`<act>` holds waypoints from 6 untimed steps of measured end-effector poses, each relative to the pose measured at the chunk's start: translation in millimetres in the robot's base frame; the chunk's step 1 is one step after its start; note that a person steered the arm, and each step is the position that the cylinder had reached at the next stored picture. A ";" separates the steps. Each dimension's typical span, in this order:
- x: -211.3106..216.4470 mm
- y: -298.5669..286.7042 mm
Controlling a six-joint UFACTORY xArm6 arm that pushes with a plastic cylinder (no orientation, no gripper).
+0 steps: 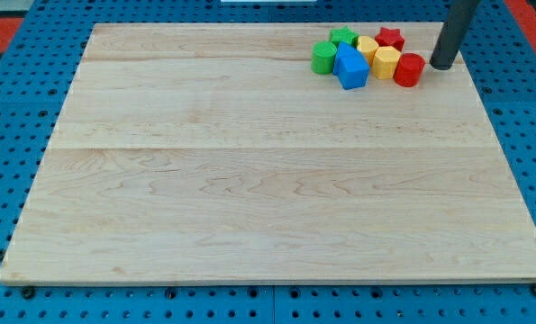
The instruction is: Push the group of blocks towards left
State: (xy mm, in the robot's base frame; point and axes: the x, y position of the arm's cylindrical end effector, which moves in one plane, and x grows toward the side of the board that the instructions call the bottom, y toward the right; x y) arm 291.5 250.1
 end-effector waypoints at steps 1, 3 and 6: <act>-30.4 -13.1; -50.6 -24.6; 0.3 -118.8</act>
